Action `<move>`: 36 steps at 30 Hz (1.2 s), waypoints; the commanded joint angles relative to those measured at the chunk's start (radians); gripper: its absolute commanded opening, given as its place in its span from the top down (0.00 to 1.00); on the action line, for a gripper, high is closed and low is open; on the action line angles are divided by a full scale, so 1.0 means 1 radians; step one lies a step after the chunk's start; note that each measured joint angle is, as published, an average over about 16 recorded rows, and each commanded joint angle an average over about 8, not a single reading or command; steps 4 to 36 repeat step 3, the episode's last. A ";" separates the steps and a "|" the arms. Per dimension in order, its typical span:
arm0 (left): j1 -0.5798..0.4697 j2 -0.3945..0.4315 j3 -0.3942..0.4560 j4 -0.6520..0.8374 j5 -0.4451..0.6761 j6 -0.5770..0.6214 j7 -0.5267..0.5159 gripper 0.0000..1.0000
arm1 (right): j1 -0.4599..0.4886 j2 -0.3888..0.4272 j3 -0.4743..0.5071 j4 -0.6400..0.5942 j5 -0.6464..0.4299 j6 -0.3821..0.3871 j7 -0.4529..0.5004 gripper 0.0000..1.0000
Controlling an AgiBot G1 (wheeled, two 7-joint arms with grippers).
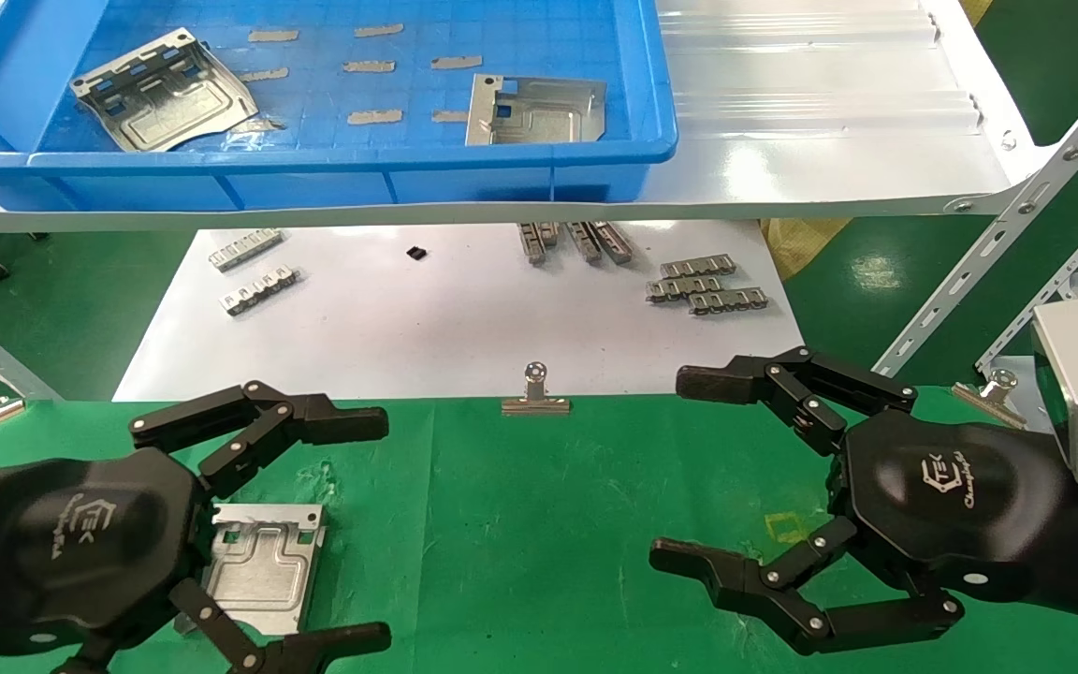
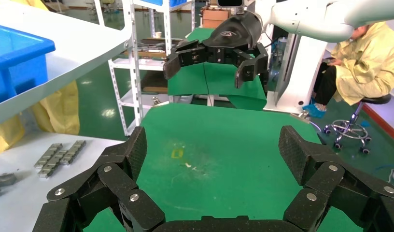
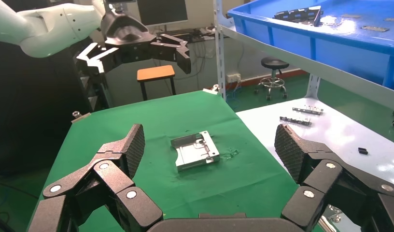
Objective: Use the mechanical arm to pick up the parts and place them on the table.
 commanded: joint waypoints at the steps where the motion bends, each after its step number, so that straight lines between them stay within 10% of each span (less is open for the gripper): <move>1: 0.010 -0.002 -0.013 -0.018 -0.004 -0.002 -0.008 0.00 | 0.000 0.000 0.000 0.000 0.000 0.000 0.000 0.00; 36: 0.010 -0.002 -0.012 -0.016 -0.004 -0.002 -0.007 0.00 | 0.000 0.000 0.000 0.000 0.000 0.000 0.000 0.00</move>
